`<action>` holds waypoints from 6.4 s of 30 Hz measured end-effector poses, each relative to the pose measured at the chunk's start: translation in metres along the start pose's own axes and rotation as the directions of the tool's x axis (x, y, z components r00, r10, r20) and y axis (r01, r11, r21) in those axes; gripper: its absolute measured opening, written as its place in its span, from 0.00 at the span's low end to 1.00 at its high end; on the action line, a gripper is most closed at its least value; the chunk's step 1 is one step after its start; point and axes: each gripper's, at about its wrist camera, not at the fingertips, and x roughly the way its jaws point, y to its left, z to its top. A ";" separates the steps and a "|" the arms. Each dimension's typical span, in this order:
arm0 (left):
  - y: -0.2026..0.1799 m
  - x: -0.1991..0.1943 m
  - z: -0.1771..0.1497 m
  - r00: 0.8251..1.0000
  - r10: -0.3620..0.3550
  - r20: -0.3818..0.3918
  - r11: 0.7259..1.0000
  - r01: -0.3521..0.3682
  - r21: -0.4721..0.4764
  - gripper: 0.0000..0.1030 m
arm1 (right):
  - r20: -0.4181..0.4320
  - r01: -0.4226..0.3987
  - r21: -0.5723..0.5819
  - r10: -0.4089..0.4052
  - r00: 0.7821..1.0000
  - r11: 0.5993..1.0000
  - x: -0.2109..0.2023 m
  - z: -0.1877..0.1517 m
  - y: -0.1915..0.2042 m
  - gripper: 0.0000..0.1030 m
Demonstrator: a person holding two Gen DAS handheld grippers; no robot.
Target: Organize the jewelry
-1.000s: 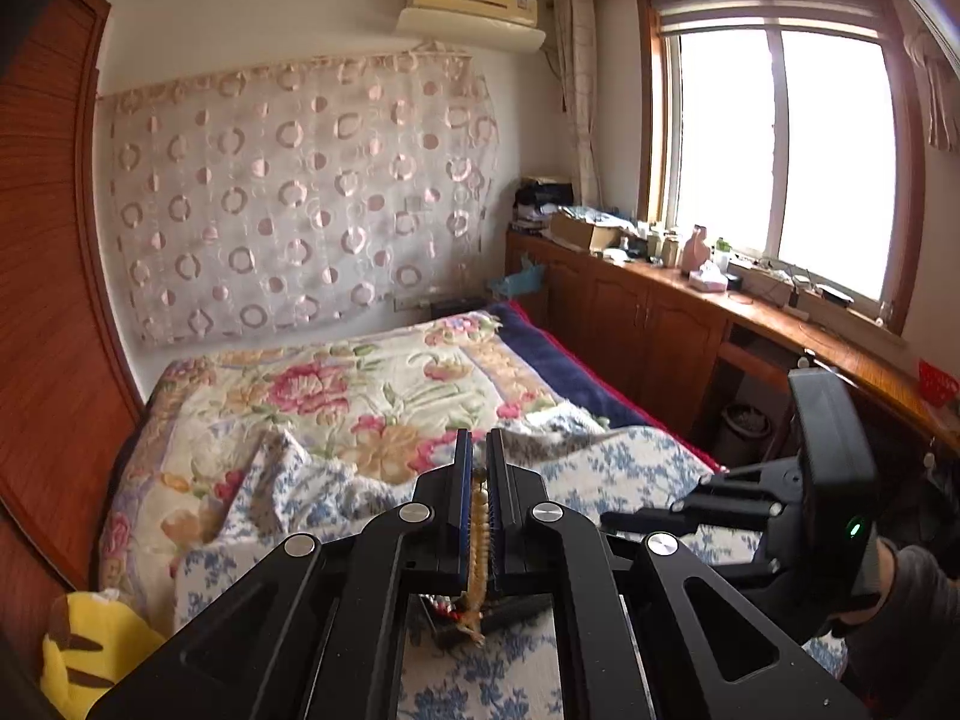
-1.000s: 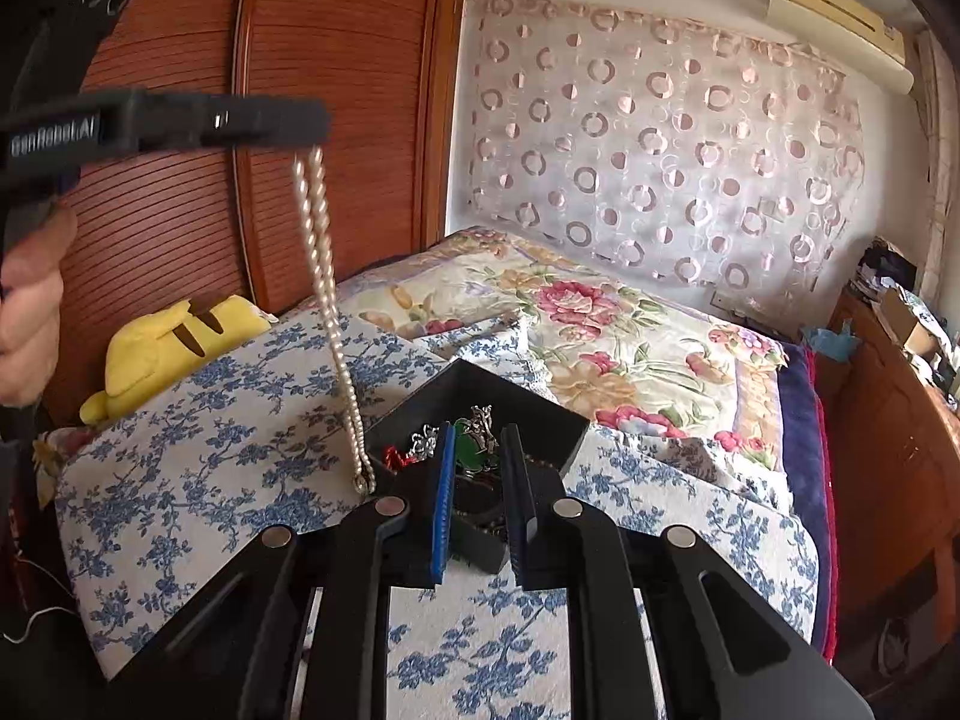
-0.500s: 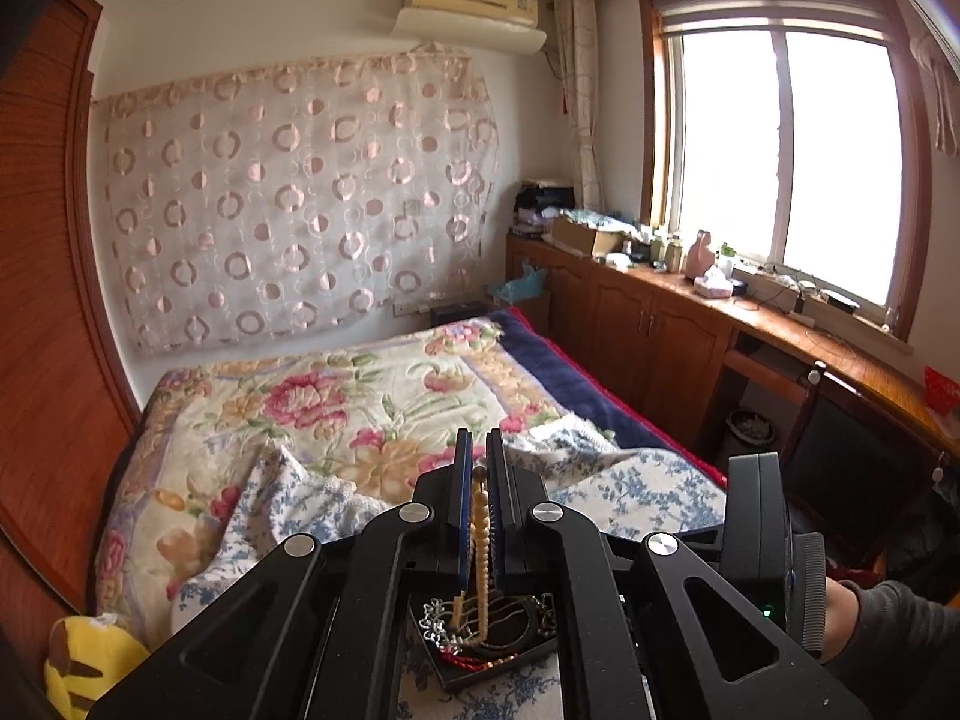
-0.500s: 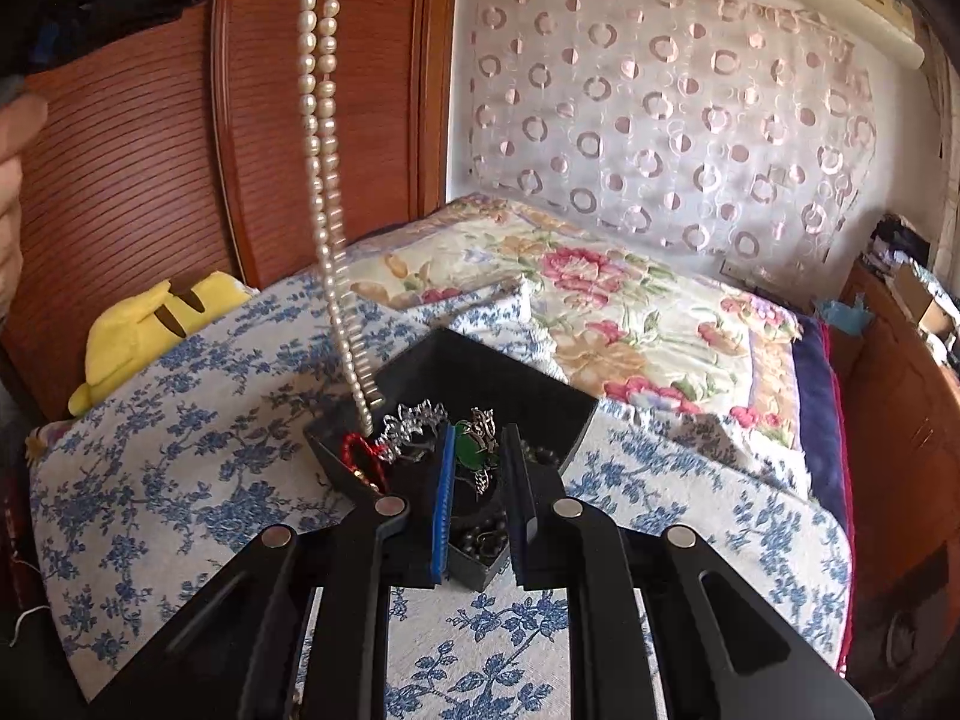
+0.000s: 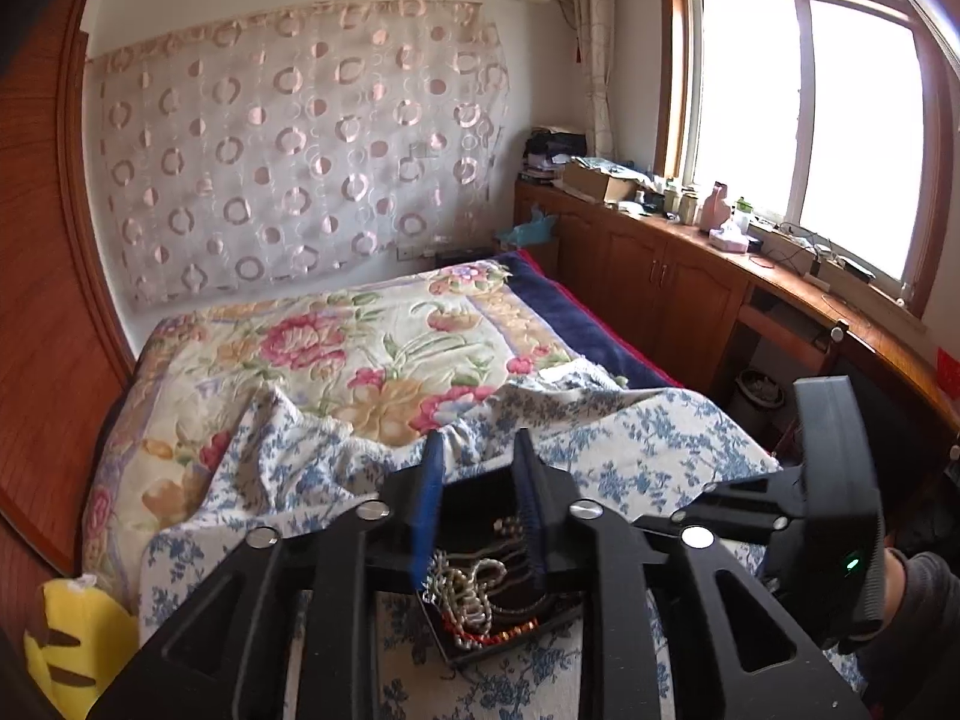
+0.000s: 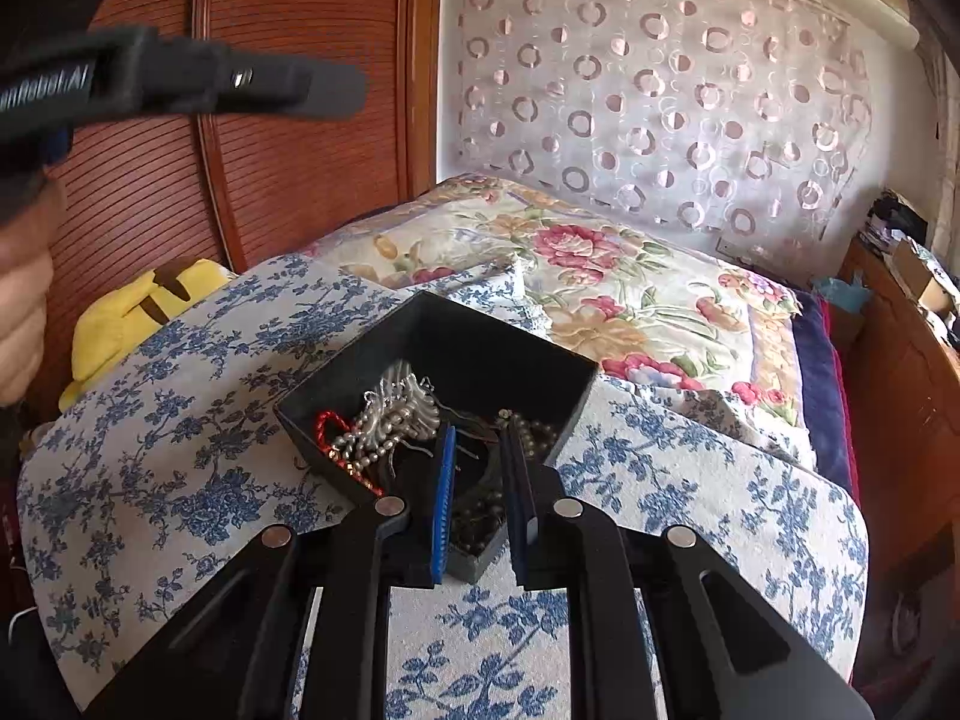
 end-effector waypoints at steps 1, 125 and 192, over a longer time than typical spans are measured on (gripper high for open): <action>0.000 0.000 -0.003 1.000 -0.001 -0.006 1.000 0.001 -0.001 0.23 | 0.003 0.000 0.003 0.000 1.000 1.000 -0.004 -0.003 0.001 0.17; 0.018 0.079 -0.057 0.983 -0.068 -0.168 0.997 0.060 -0.049 0.13 | 0.019 -0.038 0.041 0.038 0.999 0.998 0.013 0.022 -0.031 0.21; -0.024 -0.120 -0.112 0.967 0.249 0.062 0.963 -0.240 -0.121 0.92 | 0.282 0.183 0.336 -0.284 0.916 0.924 -0.168 -0.072 0.032 0.97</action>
